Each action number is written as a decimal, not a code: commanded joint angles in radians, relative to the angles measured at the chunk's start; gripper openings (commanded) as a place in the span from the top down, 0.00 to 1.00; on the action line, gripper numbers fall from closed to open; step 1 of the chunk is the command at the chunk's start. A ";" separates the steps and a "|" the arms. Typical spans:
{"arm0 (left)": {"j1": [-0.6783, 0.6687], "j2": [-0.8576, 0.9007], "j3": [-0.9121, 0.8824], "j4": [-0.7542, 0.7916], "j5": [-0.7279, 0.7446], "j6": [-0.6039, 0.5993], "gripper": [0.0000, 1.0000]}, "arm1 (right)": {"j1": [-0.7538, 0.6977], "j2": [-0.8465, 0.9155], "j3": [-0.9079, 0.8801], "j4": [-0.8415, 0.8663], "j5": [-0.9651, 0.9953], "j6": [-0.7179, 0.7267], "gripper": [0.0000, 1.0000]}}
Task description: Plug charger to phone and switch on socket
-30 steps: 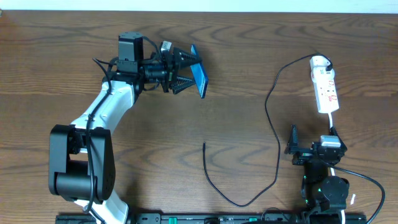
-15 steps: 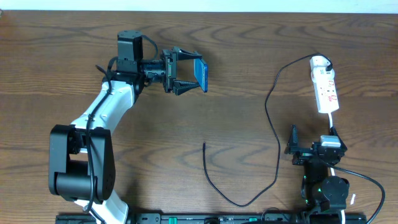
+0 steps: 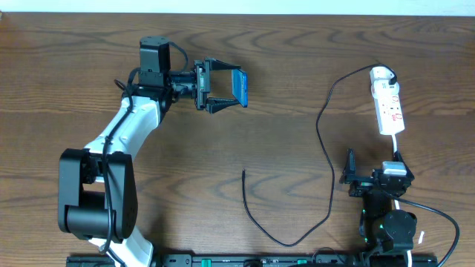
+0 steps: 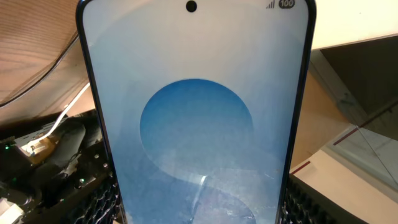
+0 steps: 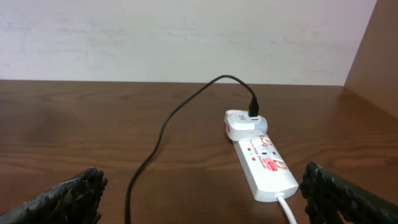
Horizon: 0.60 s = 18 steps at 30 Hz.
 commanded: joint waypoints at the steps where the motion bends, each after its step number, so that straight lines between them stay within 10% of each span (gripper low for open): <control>1: 0.006 -0.020 0.028 0.008 0.047 -0.014 0.93 | -0.005 -0.006 -0.001 -0.003 0.009 0.014 0.01; 18: 0.006 -0.020 0.028 0.007 0.047 -0.023 0.93 | -0.005 -0.006 -0.001 -0.003 0.008 0.014 0.01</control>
